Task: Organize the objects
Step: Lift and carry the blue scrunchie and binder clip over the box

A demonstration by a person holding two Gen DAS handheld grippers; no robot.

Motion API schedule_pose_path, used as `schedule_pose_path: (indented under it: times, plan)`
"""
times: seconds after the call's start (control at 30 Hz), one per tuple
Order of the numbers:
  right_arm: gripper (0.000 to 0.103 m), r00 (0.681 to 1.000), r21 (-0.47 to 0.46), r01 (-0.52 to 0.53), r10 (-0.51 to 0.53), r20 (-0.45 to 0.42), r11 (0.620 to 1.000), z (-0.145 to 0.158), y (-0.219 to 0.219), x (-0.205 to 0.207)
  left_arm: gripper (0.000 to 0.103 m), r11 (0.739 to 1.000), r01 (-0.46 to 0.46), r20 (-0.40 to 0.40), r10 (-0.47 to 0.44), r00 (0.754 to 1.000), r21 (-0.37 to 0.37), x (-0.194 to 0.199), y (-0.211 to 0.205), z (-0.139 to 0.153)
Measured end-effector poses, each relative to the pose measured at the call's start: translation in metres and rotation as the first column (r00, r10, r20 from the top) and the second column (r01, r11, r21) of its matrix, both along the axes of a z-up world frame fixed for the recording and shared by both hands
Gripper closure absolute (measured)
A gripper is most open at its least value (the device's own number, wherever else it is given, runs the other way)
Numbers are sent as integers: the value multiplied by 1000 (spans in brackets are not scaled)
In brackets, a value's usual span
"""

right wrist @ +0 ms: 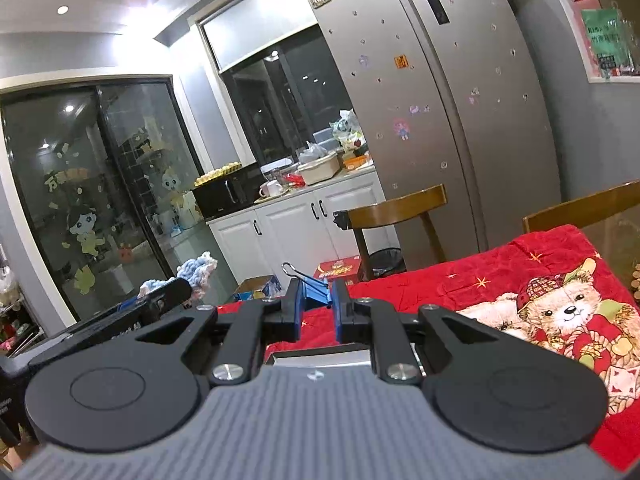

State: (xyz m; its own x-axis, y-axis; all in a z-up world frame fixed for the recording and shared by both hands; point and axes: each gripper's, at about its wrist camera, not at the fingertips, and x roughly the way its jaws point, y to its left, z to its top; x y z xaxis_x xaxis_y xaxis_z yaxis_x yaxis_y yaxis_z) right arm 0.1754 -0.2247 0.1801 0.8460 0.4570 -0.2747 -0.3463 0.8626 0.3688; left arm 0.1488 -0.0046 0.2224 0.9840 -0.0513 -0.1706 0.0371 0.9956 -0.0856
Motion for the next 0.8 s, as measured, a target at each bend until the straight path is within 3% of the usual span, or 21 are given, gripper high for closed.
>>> schedule_pose_path:
  times: [0.37,0.57,0.73,0.8]
  plan:
    - [86,998,-22,65,-65,-27,998,-21,-18,34,74,991,108,-90,-115,989,-77,76,-43,-34]
    - [86,989,-62,95,-101,-105,994,-44,-23,60,74,994,111,-175,-108,979,10,110,-59,-73]
    - [86,974,-111,103,-123,-188,988,-71,-16,78,74,985,167,-312,-174,934,-50,143,-57,-104]
    - [86,967,-119,102,-126,-221,988,-80,-17,83,74,984,175,-348,-178,920,-42,150,-59,-115]
